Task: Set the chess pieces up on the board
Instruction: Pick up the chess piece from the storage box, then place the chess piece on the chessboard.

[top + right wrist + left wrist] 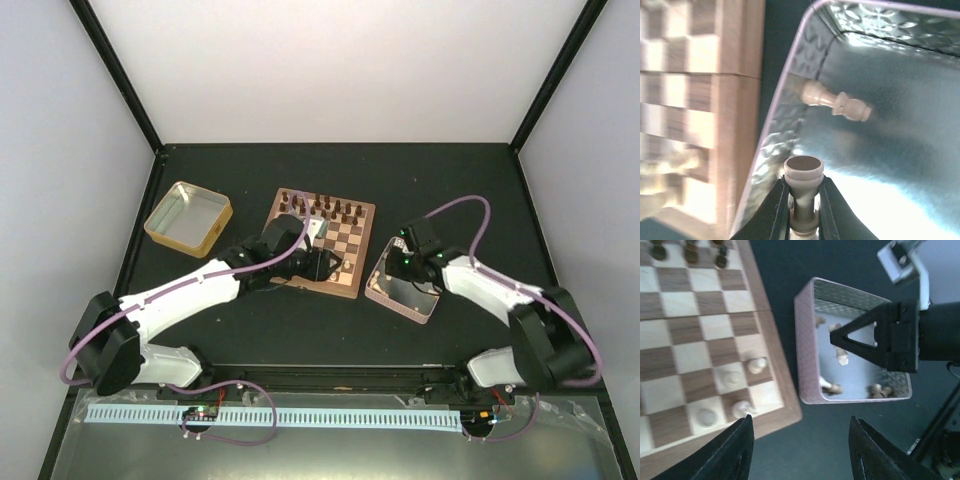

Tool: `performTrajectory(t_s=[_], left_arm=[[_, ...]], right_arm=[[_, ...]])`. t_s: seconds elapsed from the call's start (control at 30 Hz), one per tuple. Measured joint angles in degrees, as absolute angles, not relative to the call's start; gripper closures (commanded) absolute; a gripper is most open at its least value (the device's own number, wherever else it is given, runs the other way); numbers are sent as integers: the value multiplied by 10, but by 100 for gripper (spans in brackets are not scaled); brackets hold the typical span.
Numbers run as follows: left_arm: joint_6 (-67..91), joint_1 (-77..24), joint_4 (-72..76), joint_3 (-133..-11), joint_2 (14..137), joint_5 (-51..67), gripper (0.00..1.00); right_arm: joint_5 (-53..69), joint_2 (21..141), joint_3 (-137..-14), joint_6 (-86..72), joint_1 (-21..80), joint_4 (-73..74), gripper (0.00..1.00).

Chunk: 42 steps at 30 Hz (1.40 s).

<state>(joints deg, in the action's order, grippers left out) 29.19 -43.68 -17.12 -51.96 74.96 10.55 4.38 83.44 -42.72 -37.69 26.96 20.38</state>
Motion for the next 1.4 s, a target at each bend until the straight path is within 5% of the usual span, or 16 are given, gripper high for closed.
performTrajectory(t_s=[0.3, 0.8, 0.93, 1.23, 1.4], left_arm=[[281, -522, -10, -497, 787, 107, 33], [213, -601, 120, -489, 882, 73, 38], [208, -604, 128, -489, 887, 75, 45], [202, -605, 136, -489, 890, 71, 84], [200, -604, 129, -490, 891, 43, 97]], right_arm=[[136, 644, -348, -616, 235, 136, 96], [332, 499, -141, -1013, 205, -54, 96], [342, 461, -140, -1059, 204, -72, 96], [350, 444, -140, -1085, 204, -76, 93], [350, 444, -142, -1081, 201, -67, 70]])
